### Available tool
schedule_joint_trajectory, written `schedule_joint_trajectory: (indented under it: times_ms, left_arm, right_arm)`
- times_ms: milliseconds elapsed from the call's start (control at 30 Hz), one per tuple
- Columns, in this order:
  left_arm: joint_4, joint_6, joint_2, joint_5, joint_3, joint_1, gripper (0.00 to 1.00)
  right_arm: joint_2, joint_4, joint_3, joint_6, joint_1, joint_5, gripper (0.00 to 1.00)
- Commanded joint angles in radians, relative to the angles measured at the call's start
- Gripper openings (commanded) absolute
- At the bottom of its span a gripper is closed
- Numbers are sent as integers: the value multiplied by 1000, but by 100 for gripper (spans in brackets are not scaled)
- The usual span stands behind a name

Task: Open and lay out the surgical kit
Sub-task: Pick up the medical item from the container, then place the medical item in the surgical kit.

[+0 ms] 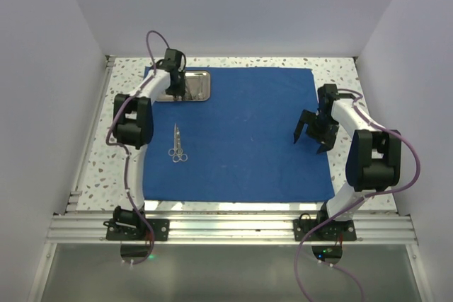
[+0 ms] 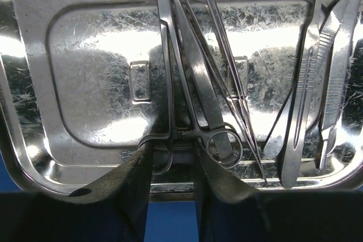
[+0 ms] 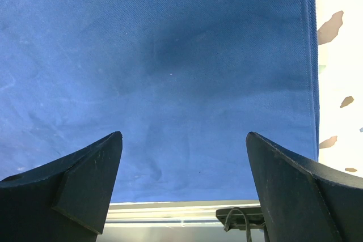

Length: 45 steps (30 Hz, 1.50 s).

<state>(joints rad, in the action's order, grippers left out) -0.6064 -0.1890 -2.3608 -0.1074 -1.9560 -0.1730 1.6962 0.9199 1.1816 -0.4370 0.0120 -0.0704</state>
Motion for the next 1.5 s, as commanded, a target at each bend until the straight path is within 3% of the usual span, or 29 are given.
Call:
schedule_joint_trajectory:
  times_ms: [0,167,200,433,733,867,1067,1267,1467]
  left_arm:
    - [-58,33,-80,-58,-37,-2,35]
    - [-89,29,-103,-61,-34,-3,9]
    - [-89,29,-104,-54,-26,-5,0]
    - [-58,17,-14,-26,61,-3,0]
    - [-115,-4,126,-43,-53,-2,0]
    - [-122,-20,201,-46,-28,-2,0]
    - [-72,-66,418,-20,224,-3,0]
    - [-33,-118,691,35,580,-8,0]
    - [3,-135,925,75,905,-22,0]
  right_arm:
    - [-12,4,16,3,-4,-16,95]
    - [-7,2,13,3,-4,-20,95]
    - [-7,0,12,3,-4,-20,95]
    - [-9,-10,6,1,-4,-28,95]
    - [-13,-9,29,6,-4,-32,95]
    - [-12,2,49,12,-4,-23,95]
    - [-9,48,119,6,-4,23,95]
    - [-38,115,251,-32,-4,53,95]
    - [-134,137,270,-54,-4,32,95]
